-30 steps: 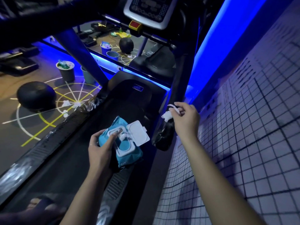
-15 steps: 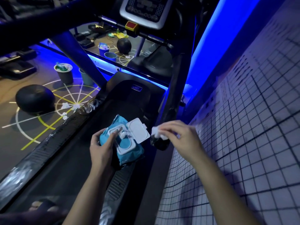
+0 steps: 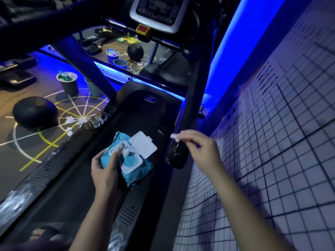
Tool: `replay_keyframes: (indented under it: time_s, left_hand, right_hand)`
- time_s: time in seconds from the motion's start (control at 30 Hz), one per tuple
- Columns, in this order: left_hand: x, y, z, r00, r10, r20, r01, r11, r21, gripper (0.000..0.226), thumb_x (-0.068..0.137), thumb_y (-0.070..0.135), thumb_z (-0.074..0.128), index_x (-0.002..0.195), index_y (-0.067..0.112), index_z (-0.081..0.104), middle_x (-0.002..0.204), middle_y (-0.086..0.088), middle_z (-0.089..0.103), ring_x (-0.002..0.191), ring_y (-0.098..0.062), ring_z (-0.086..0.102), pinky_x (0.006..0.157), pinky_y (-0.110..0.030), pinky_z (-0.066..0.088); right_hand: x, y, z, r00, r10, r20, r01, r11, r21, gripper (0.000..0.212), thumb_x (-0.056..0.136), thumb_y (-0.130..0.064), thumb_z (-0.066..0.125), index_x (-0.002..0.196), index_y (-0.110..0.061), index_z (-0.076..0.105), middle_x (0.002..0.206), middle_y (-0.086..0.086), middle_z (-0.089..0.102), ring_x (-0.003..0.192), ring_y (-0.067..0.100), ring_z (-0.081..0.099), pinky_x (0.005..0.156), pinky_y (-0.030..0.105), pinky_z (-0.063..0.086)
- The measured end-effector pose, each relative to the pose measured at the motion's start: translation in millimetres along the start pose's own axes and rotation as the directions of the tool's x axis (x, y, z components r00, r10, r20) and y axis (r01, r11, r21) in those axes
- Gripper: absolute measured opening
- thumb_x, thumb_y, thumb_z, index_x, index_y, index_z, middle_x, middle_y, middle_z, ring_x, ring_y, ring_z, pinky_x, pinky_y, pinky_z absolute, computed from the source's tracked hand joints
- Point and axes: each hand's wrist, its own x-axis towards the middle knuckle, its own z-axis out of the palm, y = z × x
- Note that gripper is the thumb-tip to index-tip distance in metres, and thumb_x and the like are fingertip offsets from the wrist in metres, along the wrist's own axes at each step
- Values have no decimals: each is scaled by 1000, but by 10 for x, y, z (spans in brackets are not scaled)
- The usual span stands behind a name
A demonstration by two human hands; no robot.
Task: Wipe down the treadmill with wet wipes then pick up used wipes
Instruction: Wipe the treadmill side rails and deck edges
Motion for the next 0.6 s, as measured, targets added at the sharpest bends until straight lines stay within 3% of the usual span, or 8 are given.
replay_keyframes:
  time_s: [0.1, 0.13, 0.2, 0.27, 0.33, 0.43, 0.53, 0.6]
  left_hand:
    - [54, -10, -25, 1000, 3, -7, -3, 1000, 5, 40, 86, 26, 84, 121, 22, 64, 109, -12, 75, 86, -23, 75, 80, -44, 61]
    - [57, -9, -34, 1000, 3, -12, -3, 1000, 10, 39, 86, 27, 84, 119, 23, 64, 109, -12, 75, 88, -24, 75, 83, -47, 61]
    - [60, 7, -43, 1000, -1, -11, 1, 1000, 4, 36, 86, 26, 84, 116, 25, 64, 106, -9, 76, 88, -23, 76, 80, -47, 63]
    - [53, 14, -52, 1000, 6, -20, -6, 1000, -2, 35, 88, 24, 83, 117, 24, 63, 99, -5, 75, 77, -15, 75, 67, -35, 62]
    - [35, 8, -44, 1000, 10, -21, -10, 1000, -3, 34, 88, 24, 82, 116, 24, 62, 96, -4, 74, 72, -12, 73, 62, -31, 60]
    - [49, -12, -55, 1000, -13, -19, 13, 1000, 4, 38, 85, 27, 85, 116, 25, 63, 95, -4, 74, 75, -15, 74, 67, -36, 61]
    - [92, -23, -58, 999, -33, -24, 33, 999, 6, 48, 75, 40, 91, 114, 30, 64, 109, -7, 76, 95, -26, 77, 87, -54, 61]
    - [101, -20, -15, 999, -44, -26, 44, 999, -11, 60, 65, 48, 94, 114, 31, 63, 111, -8, 76, 98, -28, 77, 90, -61, 59]
  right_hand:
    - [-15, -81, -92, 969, 62, 238, -93, 988, 120, 32, 88, 10, 66, 103, -15, 80, 104, -6, 77, 105, 13, 71, 95, 28, 55]
    - [88, -76, -125, 972, 122, 203, -160, 970, 182, 28, 88, 7, 68, 103, -14, 79, 102, -4, 78, 102, 14, 72, 93, 28, 56]
    - [371, 30, -198, 971, 238, -37, -223, 946, 233, 21, 90, -1, 70, 101, -17, 79, 97, -6, 78, 94, 8, 71, 88, 25, 57]
    - [629, 174, -195, 937, 282, -205, -261, 957, 124, 22, 92, -6, 68, 102, -22, 79, 95, -12, 77, 92, 4, 70, 89, 28, 57]
    - [671, 300, -80, 936, 280, -211, -281, 959, 29, 22, 93, -6, 66, 102, -20, 80, 96, -15, 76, 98, 5, 70, 94, 29, 55]
    - [346, 215, 119, 970, 175, -170, -184, 982, -35, 25, 92, 2, 66, 99, -17, 81, 101, -12, 77, 102, 4, 70, 95, 27, 54]
    - [-136, 49, 190, 978, 6, -207, -18, 998, -56, 32, 86, 14, 66, 98, -13, 80, 107, -12, 75, 107, 7, 69, 100, 29, 52]
    - [-415, 31, 256, 985, -94, -142, 87, 994, -59, 32, 84, 15, 67, 98, -11, 79, 109, -12, 73, 108, 7, 68, 99, 29, 53]
